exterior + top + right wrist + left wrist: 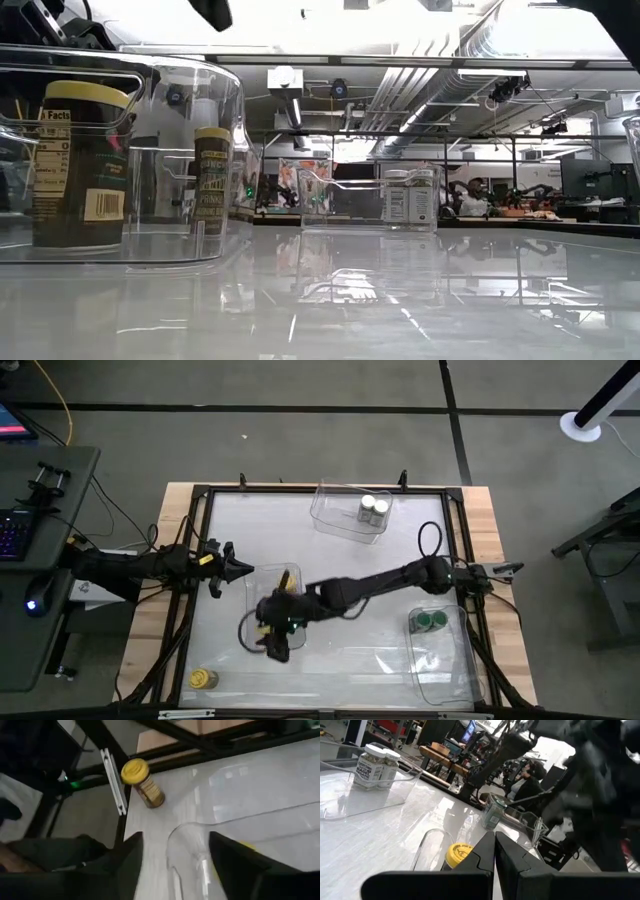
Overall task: Sort spices by type
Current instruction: Put the top yellow seasoning bottle into the left transparent bin
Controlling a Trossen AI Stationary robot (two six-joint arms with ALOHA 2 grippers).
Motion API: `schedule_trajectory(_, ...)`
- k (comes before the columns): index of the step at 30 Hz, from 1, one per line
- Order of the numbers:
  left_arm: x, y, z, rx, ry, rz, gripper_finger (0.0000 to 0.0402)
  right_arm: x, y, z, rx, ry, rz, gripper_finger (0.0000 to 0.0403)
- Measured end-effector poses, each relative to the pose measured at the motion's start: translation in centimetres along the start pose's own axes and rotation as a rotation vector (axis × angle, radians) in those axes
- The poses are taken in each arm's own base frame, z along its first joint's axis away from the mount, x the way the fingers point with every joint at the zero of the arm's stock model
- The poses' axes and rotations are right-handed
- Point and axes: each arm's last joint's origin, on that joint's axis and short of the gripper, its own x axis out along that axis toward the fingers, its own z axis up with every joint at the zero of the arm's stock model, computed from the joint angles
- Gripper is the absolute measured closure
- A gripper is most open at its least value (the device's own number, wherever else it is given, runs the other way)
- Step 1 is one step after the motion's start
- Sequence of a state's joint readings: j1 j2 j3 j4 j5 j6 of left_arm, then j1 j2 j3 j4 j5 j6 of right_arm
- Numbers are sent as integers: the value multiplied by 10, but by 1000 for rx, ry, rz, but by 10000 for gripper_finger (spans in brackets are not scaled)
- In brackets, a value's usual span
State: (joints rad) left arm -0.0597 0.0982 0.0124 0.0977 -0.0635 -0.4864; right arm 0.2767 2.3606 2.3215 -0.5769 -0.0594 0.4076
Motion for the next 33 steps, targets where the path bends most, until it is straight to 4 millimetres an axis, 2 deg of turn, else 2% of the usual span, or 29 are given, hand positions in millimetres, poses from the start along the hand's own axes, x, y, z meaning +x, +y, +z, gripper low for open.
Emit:
schedule_trajectory(2,0,0,0,0,1,0,401,12,9,-9,-37,-11,0,239)
schedule_trajectory(5,0,0,0,0,0,0,401,30,18,-25,-97,-9,-35,354)
schedule_trajectory(7,0,0,0,0,3,1,401,37,23,-32,-140,-23,-56,386)
schedule_trajectory(10,0,0,0,0,4,2,401,43,26,-35,-146,-71,-113,394)
schedule_trajectory(15,0,0,0,0,4,2,401,49,13,-34,-131,-115,-234,401)
schedule_trajectory(18,0,0,0,1,4,2,401,55,8,-33,-108,-142,-235,402)
schedule_trajectory(23,0,0,0,0,5,2,401,69,7,-44,-84,-127,-208,402)
schedule_trajectory(33,0,0,0,0,4,2,401,69,3,-47,-52,-126,-291,402)
